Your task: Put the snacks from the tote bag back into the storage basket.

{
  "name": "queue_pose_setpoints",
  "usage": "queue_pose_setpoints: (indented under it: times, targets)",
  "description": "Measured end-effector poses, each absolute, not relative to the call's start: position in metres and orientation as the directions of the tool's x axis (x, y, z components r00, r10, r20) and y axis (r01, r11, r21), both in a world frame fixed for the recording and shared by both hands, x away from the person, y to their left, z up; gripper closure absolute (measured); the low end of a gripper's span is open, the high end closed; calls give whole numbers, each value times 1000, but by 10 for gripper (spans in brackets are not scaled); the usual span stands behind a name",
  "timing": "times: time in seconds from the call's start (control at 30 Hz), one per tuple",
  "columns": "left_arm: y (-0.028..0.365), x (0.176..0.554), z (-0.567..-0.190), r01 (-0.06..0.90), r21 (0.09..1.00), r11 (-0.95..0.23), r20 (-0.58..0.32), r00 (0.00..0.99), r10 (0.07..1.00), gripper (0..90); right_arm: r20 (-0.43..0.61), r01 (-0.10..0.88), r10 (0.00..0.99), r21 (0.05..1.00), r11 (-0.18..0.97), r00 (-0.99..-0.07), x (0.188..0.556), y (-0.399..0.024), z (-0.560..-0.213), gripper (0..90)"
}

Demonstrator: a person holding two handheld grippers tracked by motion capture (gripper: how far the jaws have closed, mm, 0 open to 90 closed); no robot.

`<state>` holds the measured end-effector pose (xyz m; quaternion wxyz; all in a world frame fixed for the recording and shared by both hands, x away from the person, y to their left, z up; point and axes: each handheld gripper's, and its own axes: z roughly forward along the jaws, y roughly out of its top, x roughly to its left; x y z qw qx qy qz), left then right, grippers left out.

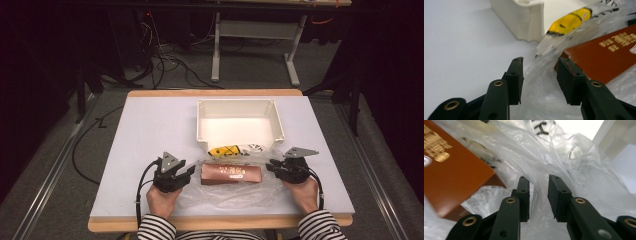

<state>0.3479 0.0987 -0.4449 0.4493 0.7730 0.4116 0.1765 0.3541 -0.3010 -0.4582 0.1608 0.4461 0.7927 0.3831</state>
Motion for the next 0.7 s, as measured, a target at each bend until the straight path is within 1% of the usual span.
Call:
queue_pose_setpoints:
  times: [0.17,0.33,0.53,0.7]
  targets:
    - [103,358,-451,500,838,-220,-101,538,837,532,118,564,822,780,270,-557,348,-302,-448,652]
    - [112,368,-465,533,830,-163,-127,466,876,524,95,520,806,806,283,-585,346,-294,-437,619]
    - [112,371,-479,554,813,-179,-133,477,869,523,91,487,763,816,311,-640,348,-282,-426,565]
    - [111,373,-483,559,808,-184,-134,478,868,519,88,474,725,809,348,-683,350,-266,-424,534]
